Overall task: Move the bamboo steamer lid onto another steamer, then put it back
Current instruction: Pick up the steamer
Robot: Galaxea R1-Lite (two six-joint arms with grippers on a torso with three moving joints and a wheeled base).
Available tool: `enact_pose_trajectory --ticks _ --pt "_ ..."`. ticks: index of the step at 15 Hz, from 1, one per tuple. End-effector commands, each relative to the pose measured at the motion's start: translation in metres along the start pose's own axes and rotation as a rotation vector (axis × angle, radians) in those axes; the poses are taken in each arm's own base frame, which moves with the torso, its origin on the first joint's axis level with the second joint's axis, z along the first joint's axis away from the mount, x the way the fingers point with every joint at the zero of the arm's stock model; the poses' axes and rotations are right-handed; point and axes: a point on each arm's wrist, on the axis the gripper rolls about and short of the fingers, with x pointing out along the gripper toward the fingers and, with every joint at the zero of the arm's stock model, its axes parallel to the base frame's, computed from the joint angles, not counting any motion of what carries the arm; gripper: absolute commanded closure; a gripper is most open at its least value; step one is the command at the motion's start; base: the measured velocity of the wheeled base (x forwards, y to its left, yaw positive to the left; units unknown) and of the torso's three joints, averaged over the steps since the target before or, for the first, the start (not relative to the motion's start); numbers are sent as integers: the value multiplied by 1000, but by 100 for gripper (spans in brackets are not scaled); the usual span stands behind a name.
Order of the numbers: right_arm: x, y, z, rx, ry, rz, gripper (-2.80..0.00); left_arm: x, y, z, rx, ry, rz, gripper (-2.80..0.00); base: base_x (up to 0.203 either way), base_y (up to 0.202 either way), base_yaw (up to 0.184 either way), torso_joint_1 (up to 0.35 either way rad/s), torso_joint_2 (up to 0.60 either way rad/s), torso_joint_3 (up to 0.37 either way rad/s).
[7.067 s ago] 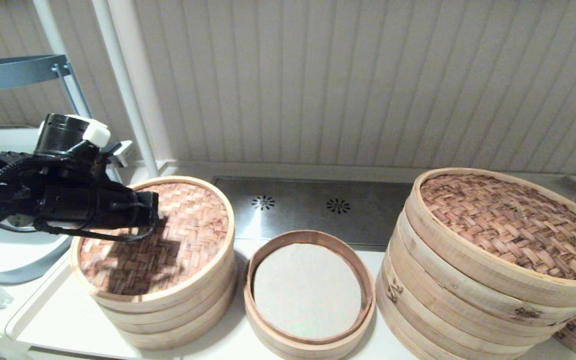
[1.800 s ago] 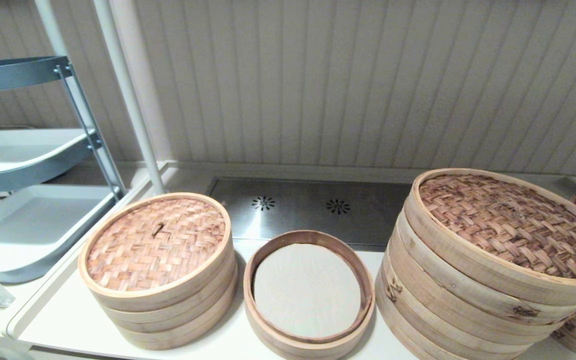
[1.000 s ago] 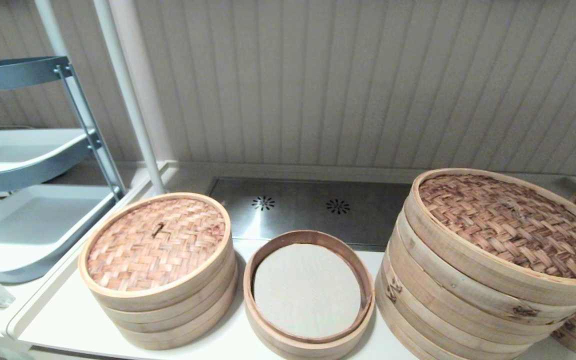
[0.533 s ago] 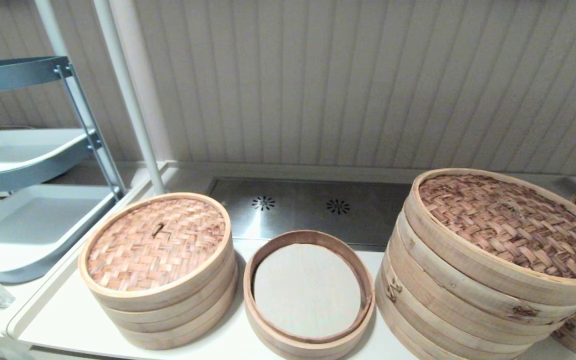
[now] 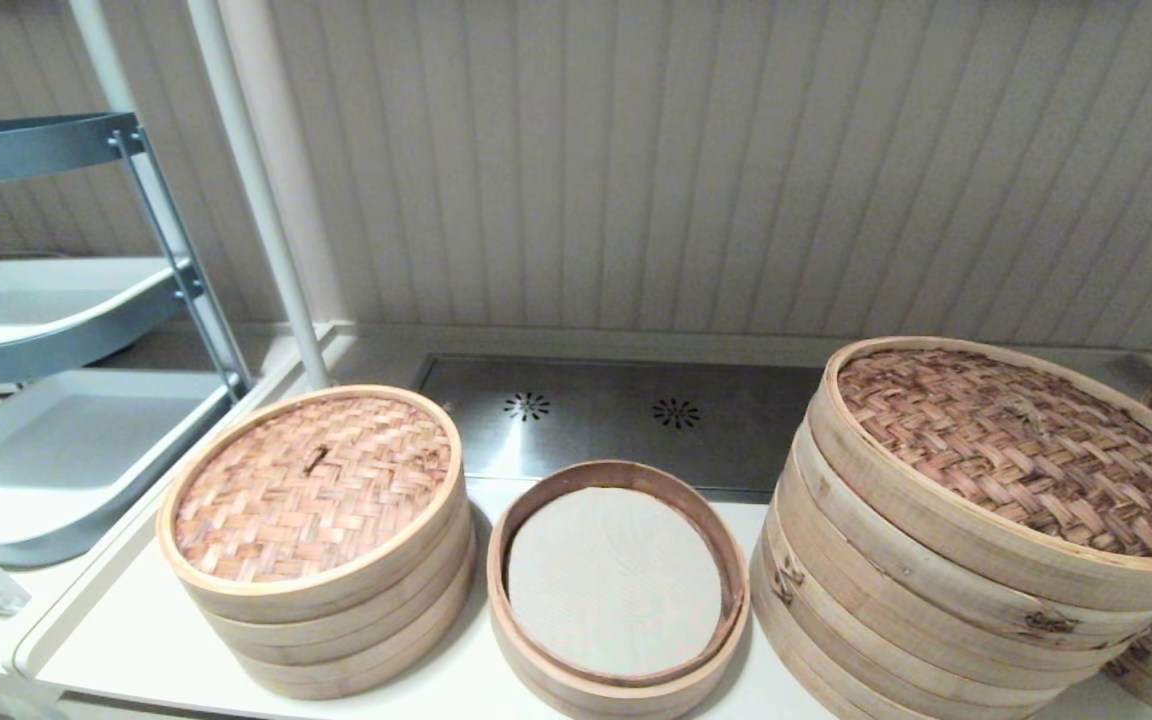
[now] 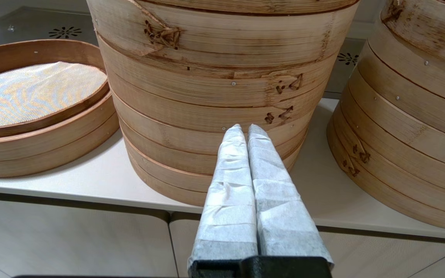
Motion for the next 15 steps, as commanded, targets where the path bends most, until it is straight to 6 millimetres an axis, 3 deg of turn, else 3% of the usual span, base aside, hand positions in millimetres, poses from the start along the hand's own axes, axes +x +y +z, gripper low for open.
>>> enact_pose_trajectory --ticks 1,4,7,12,15 --pt "0 0 0 -1 2 0 0 -2 1 31 1 -15 -7 0 0 0 0 0 0 0" --pt "0 0 0 -1 1 0 0 13 2 81 -5 52 -52 0 0 0 0 0 0 0" --pt "0 0 0 -1 3 0 0 59 2 121 -24 203 -124 0 0 0 0 0 0 0" --pt "0 0 0 -1 1 0 0 158 1 156 -68 434 -234 0 0 0 0 0 0 0" --pt "0 0 0 -1 2 0 0 197 0 166 -85 526 -274 0 0 0 0 0 0 0"
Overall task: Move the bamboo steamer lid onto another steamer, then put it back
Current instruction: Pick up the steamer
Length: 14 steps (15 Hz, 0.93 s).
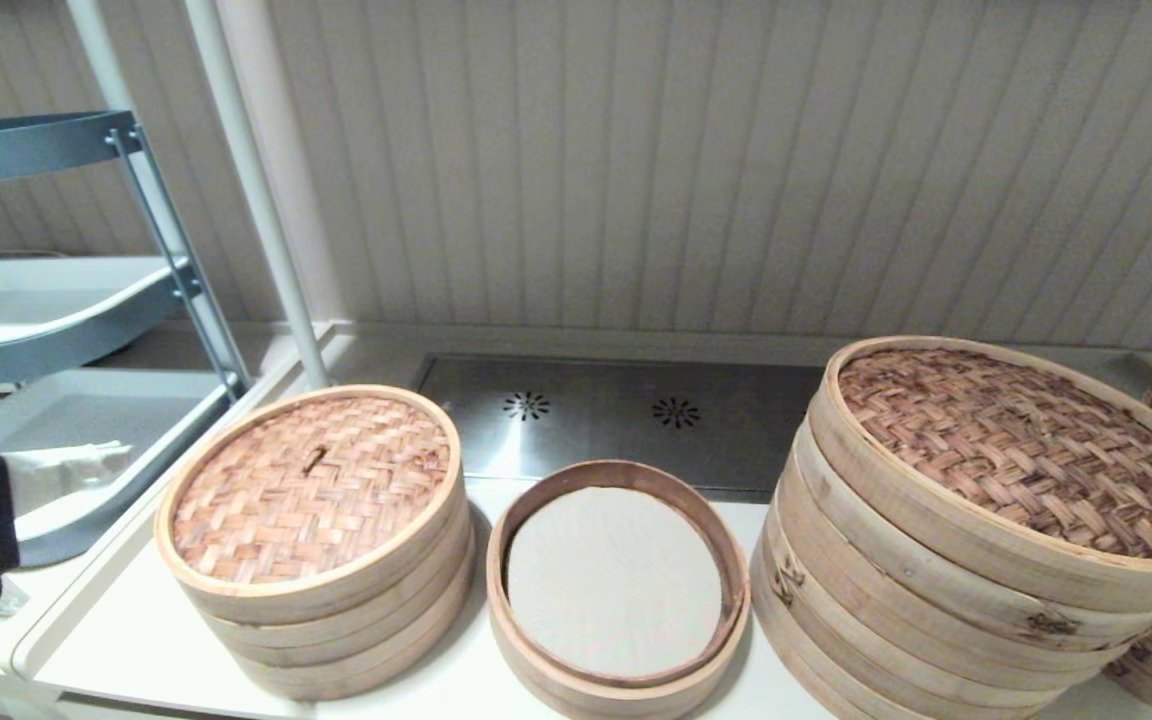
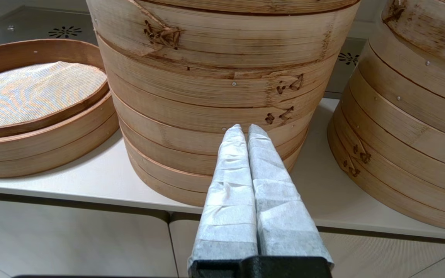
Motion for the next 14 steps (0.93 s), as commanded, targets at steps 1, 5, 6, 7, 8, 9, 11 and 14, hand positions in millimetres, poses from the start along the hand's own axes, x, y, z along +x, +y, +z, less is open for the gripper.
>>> enact_pose_trajectory --ticks 1,5,6,7,8,9,11,14 --pt "0 0 0 -1 2 1 0 39 10 15 -34 152 -19 0 0 0 0 0 0 0" --pt "0 0 0 -1 0 1 0 71 18 22 -64 367 -62 0 0 0 0 0 0 0" --pt "0 0 0 -1 1 1 0 81 21 21 -59 398 -63 0 0 0 0 0 0 0" --pt "0 0 0 -1 2 1 0 92 24 20 -60 425 -63 0 0 0 0 0 0 0" --pt "0 0 0 -1 1 1 0 100 26 20 -62 443 -63 0 0 0 0 0 0 0" --pt "0 0 0 -1 0 1 0 108 28 20 -62 457 -60 0 0 0 0 0 0 0" --pt "0 0 0 -1 1 1 0 115 30 22 -52 457 -33 -280 0 0 0 0 0 0" --pt "0 0 0 -1 2 1 0 119 30 28 -44 442 -32 -280 0 0 0 0 0 0"
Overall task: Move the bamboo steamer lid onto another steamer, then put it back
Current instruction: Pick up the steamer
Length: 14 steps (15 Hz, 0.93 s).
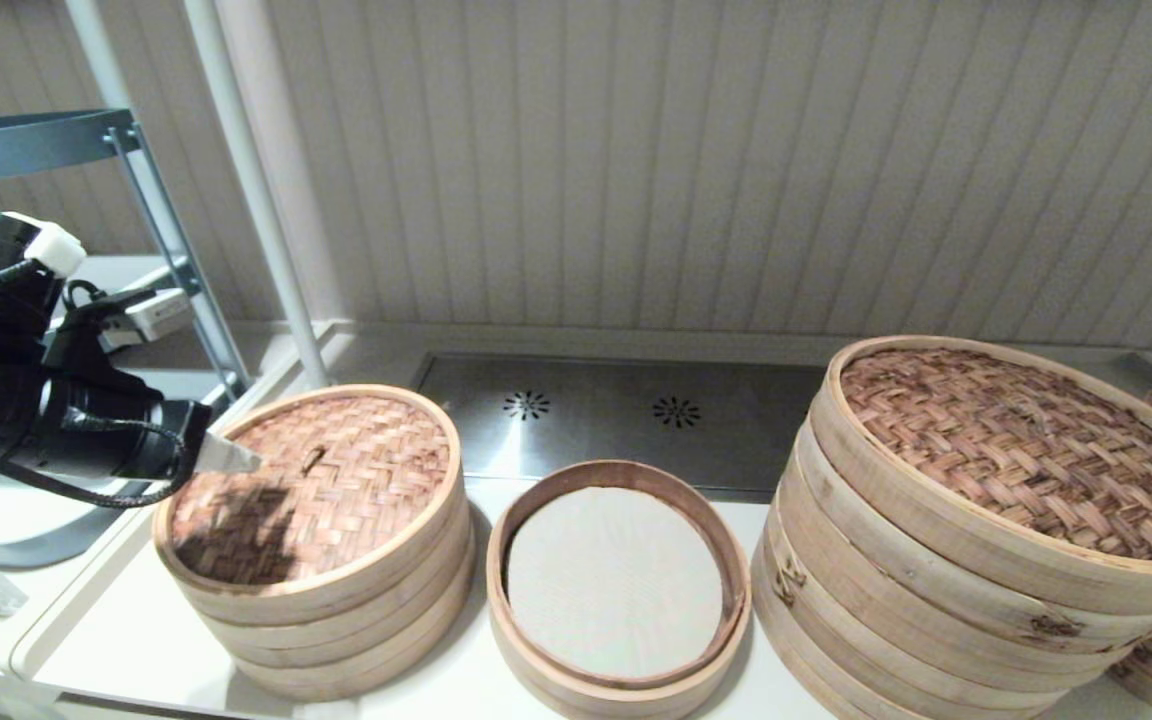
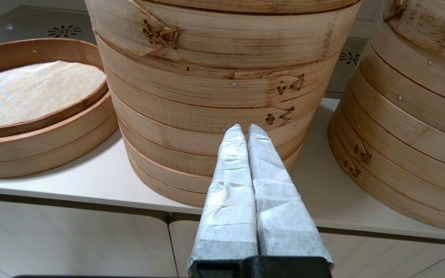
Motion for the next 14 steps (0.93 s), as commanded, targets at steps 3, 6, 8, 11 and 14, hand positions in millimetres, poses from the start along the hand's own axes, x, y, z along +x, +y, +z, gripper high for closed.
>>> enact_pose_trajectory --ticks 3,6,8,11,14 --pt "0 0 0 -1 1 0 0 13 -7 4 25 26 -14 -280 0 0 0 0 0 0" --pt "0 0 0 -1 1 0 0 32 -18 7 71 46 29 -280 0 0 0 0 0 0" --pt "0 0 0 -1 2 0 0 39 -25 8 94 53 34 -280 0 0 0 0 0 0" --pt "0 0 0 -1 0 0 0 50 -27 10 104 51 47 -280 0 0 0 0 0 0" --pt "0 0 0 -1 2 0 0 56 -26 10 102 52 50 -280 0 0 0 0 0 0"
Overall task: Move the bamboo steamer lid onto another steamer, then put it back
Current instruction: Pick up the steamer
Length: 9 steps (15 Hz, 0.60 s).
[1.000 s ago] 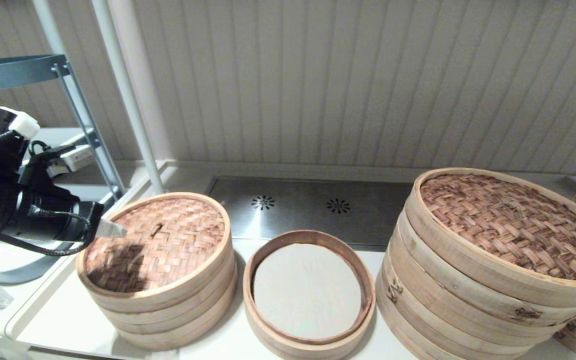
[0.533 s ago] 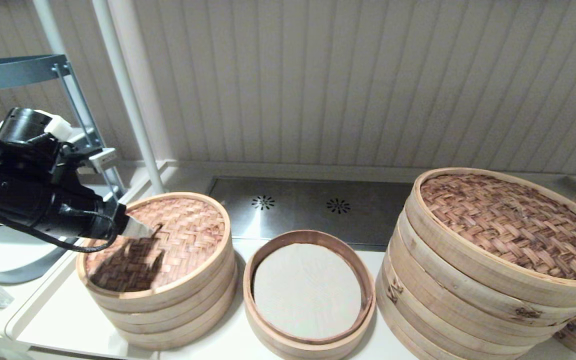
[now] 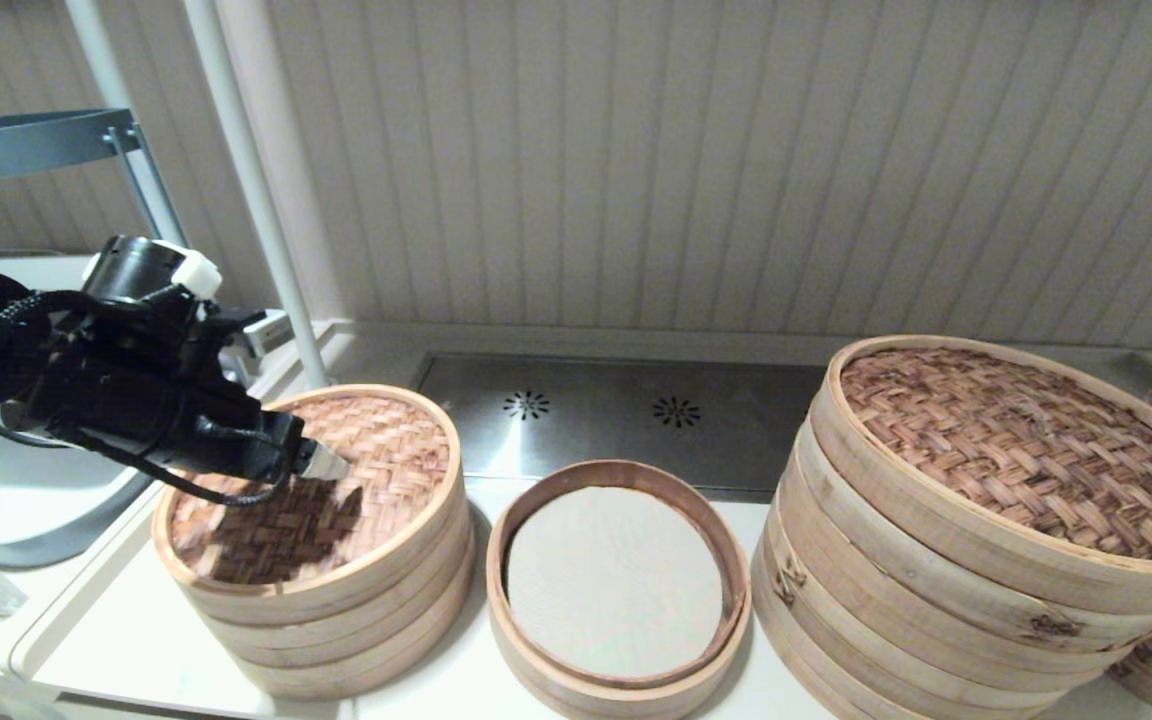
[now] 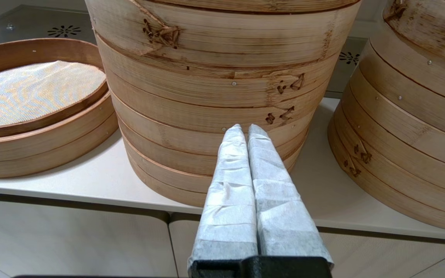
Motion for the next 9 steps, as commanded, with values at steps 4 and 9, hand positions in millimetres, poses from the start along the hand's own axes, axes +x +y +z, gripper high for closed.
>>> enact_pose_trajectory --ticks 4,9 --pt "0 0 0 -1 1 0 0 7 1 1 1 9 -1 -280 0 0 0 0 0 0" --pt "0 0 0 -1 1 0 0 12 1 1 -5 16 -4 -280 0 0 0 0 0 0"
